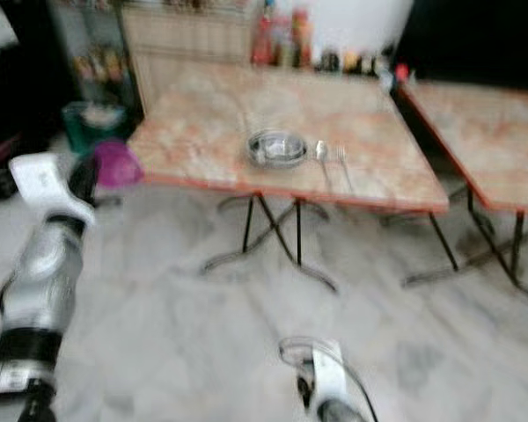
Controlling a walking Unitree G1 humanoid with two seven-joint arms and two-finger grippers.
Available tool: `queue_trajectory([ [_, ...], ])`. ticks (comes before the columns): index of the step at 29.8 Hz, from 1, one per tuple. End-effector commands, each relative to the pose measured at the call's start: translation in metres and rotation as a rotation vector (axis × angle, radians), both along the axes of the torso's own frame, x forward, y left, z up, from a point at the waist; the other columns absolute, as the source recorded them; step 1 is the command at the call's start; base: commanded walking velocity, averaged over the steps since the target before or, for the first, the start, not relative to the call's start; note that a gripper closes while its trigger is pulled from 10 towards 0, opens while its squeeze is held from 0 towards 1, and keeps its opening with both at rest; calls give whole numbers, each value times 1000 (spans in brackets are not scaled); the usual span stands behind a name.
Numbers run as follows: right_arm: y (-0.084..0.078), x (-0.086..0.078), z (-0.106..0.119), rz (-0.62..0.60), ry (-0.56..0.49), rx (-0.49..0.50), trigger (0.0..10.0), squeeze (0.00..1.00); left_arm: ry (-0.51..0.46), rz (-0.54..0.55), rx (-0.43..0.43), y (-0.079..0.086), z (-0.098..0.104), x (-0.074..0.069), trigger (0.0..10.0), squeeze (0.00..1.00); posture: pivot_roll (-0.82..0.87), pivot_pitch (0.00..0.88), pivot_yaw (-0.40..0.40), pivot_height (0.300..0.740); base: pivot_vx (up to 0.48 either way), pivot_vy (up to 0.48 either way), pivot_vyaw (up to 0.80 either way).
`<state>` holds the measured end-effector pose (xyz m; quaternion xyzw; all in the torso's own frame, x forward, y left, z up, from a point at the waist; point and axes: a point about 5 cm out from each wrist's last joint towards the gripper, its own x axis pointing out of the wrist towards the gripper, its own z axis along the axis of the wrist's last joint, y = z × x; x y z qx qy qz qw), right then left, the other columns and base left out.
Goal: Setting the table
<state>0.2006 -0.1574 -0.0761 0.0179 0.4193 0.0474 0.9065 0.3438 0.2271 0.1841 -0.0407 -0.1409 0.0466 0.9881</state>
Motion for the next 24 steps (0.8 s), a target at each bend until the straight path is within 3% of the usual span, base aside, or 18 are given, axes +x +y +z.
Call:
queue_trajectory([
  [1, -8, 1, 1, -12, -12, -11, 10000, 0, -21, -16, 11, -8, 8, 4, 10000, 0, 38, 0, -75, 740, 480, 0, 444],
  [7, -7, 0, 1, -12, -7, -9, 10000, 0, -14, 10, 14, -3, 8, 4, 10000, 0, 39, 0, -74, 740, 480, 0, 701],
  [24, -11, -3, -1, -31, 6, -20, 10000, 0, -17, 30, 19, 2, 10, 4, 10000, 0, 34, 0, -75, 740, 480, 0, 0],
])
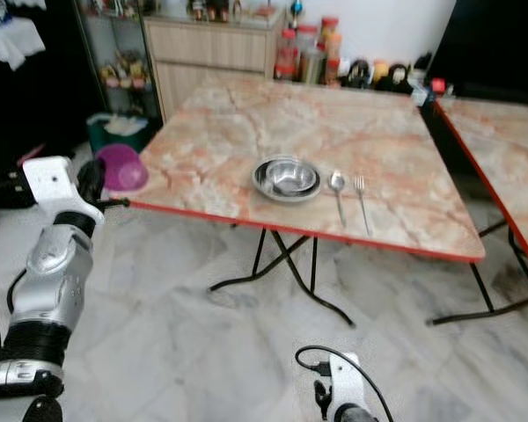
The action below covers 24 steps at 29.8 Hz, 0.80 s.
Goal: Setting the table
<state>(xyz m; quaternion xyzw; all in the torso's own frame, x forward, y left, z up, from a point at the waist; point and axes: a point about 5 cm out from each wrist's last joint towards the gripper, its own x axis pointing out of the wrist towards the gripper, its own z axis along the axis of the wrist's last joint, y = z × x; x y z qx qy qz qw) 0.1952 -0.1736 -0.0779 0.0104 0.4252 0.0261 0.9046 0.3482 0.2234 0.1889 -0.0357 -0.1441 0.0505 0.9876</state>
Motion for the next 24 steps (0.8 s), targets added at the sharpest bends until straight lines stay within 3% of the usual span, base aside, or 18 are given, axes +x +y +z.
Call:
queue_trajectory([
  [1, 5, 2, 1, 2, -2, 3, 10000, 0, -12, 22, 10, 6, 5, 0, 10000, 0, 34, 0, -74, 740, 480, 0, 0],
  [6, 2, -1, -1, -35, 20, -4, 10000, 0, -17, 25, 13, 9, 7, 0, 10000, 0, 32, 0, -72, 740, 480, 0, 0],
  [9, -4, -13, -8, -64, 77, -28, 10000, 0, -21, 27, 17, 10, 10, 1, 10000, 0, 30, 0, -71, 732, 480, 0, -150],
  [18, -16, -30, -14, -129, 108, -51, 10000, 0, -27, 17, 16, 11, 13, 3, 10000, 0, 18, 0, -66, 712, 412, 0, -50],
  [24, -19, -31, -14, -172, 115, -56, 10000, 0, -29, -15, 15, 5, 14, 5, 10000, 0, 16, 0, -63, 712, 389, 0, 0],
])
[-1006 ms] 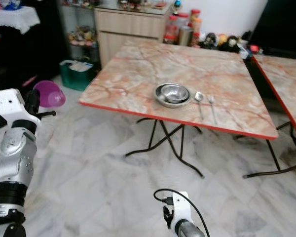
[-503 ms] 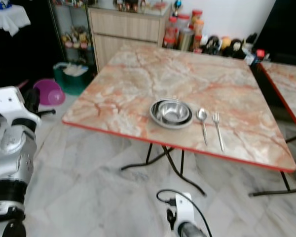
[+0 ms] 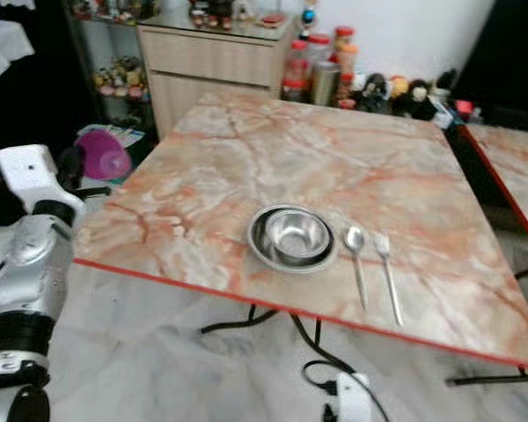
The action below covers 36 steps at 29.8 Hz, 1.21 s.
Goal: Setting the table
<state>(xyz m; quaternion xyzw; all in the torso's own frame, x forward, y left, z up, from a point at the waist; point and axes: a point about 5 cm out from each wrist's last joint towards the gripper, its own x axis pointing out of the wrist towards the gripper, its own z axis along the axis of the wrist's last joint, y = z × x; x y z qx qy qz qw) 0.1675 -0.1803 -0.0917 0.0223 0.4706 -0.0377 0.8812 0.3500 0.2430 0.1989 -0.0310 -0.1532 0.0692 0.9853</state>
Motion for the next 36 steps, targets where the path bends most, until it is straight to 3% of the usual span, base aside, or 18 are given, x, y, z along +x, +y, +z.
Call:
queue_trajectory([
  [1, -13, -4, 0, -58, 15, -19, 10000, 0, -14, -58, 12, -15, 4, 4, 10000, 0, 16, 0, -63, 712, 319, 0, 0],
  [9, -14, -16, -5, -94, 53, -12, 10000, 0, -9, -70, 13, -15, 4, 5, 10000, 0, 15, 0, -60, 682, 30, 0, -155],
  [16, -15, -18, -6, -105, 53, -19, 10000, 0, 9, -106, 17, -19, 3, 7, 10000, 0, 16, 0, -57, 682, 0, 0, 0],
  [27, -12, -17, -6, -108, 63, -7, 10000, 0, 72, -245, -21, -56, -9, 17, 10000, 0, 11, 0, -47, 682, 0, 0, 0],
  [36, -12, -18, -6, -117, 47, -8, 10000, 0, 69, -257, -20, -60, -7, 19, 10000, 0, 11, 0, -43, 682, 0, 0, -167],
])
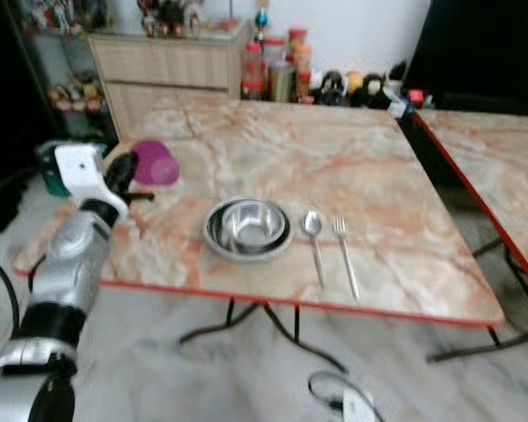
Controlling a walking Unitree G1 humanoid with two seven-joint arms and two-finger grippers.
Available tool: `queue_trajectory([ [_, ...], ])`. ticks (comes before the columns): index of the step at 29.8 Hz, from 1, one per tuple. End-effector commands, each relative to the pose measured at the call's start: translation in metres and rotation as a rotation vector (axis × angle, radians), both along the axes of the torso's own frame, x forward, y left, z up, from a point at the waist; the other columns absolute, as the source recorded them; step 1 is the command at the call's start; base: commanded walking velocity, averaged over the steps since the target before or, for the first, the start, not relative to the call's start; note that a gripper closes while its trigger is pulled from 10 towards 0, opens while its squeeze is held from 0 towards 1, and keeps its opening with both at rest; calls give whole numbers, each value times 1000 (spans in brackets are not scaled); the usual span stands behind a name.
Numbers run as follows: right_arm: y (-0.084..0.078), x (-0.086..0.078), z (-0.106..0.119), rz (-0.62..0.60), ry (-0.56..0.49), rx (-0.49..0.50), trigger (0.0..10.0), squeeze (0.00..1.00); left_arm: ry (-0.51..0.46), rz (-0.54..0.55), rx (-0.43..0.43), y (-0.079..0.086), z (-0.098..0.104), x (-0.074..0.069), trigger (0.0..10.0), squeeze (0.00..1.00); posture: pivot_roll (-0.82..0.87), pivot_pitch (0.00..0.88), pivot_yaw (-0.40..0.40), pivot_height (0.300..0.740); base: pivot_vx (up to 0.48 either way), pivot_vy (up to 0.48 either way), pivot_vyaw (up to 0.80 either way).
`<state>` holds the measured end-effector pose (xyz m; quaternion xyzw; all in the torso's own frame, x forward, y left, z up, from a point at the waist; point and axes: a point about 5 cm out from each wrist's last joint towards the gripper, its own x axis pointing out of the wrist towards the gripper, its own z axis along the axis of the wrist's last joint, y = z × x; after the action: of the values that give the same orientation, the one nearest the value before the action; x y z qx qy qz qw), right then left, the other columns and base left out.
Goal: Setting the table
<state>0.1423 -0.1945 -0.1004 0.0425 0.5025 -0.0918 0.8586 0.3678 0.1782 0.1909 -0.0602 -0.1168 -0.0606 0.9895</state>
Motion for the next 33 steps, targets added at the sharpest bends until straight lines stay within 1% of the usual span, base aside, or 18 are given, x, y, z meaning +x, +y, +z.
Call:
queue_trajectory([
  [1, 2, 8, 3, -8, -33, 10, 10000, 0, 6, 13, 5, 6, 1, 1, 10000, 0, 13, 0, -44, 682, 0, 0, 0],
  [4, 0, 10, 4, -18, -55, 19, 10000, 0, 1, 23, 9, 9, 2, 0, 10000, 0, 17, 0, -46, 682, 0, 0, 0],
  [8, 0, 11, 5, 0, -47, 14, 10000, 0, -3, 30, 11, 11, 3, -1, 10000, 0, 20, 0, -47, 707, 0, 0, 0],
  [10, 2, 13, 5, 2, -53, 21, 10000, 0, -4, 35, 12, 11, 3, -1, 10000, 0, 20, 0, -47, 727, 0, 0, 0],
  [13, 2, 13, 5, 10, -50, 17, 10000, 0, -8, 39, 13, 12, 4, -1, 10000, 0, 20, 0, -49, 740, 0, 0, 0],
  [33, 6, 13, 4, 3, -44, 31, 10000, 0, -3, 49, 13, 14, 4, 1, 10000, 0, 17, 0, -44, 740, 0, 0, 0],
])
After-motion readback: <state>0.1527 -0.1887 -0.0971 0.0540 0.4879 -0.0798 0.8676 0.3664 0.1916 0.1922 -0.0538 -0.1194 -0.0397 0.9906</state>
